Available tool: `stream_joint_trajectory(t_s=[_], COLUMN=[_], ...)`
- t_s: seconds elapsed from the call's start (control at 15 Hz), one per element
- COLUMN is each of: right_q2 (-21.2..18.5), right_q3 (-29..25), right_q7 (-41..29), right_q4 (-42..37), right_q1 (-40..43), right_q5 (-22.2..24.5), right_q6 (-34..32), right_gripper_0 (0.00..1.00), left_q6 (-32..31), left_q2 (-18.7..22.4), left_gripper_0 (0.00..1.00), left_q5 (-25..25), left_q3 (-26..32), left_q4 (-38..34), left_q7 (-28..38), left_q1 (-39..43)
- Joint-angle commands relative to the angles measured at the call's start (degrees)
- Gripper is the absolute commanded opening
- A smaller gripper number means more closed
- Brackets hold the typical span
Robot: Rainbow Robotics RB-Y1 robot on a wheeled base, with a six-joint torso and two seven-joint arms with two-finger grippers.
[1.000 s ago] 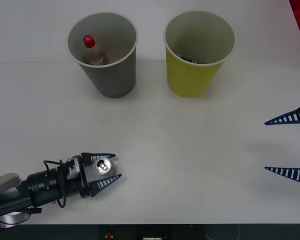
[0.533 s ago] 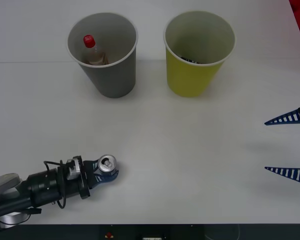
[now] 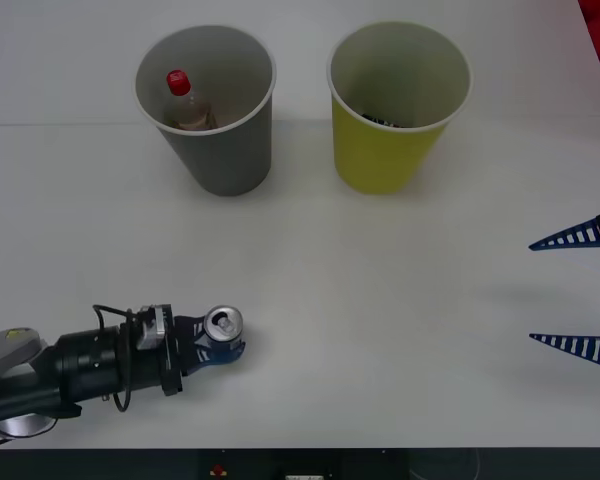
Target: Put the can into the green bin and the plastic bottle into the gray bin
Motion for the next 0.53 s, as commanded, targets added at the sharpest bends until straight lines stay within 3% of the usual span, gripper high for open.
stream_joint_trajectory(t_s=[0.07, 0.27, 0.53], right_q2=[0.0, 0.0, 0.0], right_q3=[0.0, 0.0, 0.0], right_q7=[0.0, 0.0, 0.0], right_q4=[0.0, 0.0, 0.0], right_q1=[0.0, 0.0, 0.0], right_q5=[0.0, 0.0, 0.0], right_q6=[0.0, 0.0, 0.0], right_gripper_0=[1.0, 1.0, 1.0], left_q6=[10.1, 21.44, 32.42], left_q2=[3.48, 6.2, 8.66], left_gripper_0=[0.0, 0.0, 0.0], left_q5=[-4.28, -10.08, -22.91], left_q3=[0.83, 0.83, 1.09], left_q4=[-12.61, -24.12, -34.31], left_q7=[7.99, 18.72, 38.58], left_q1=[1.8, 2.59, 2.5])
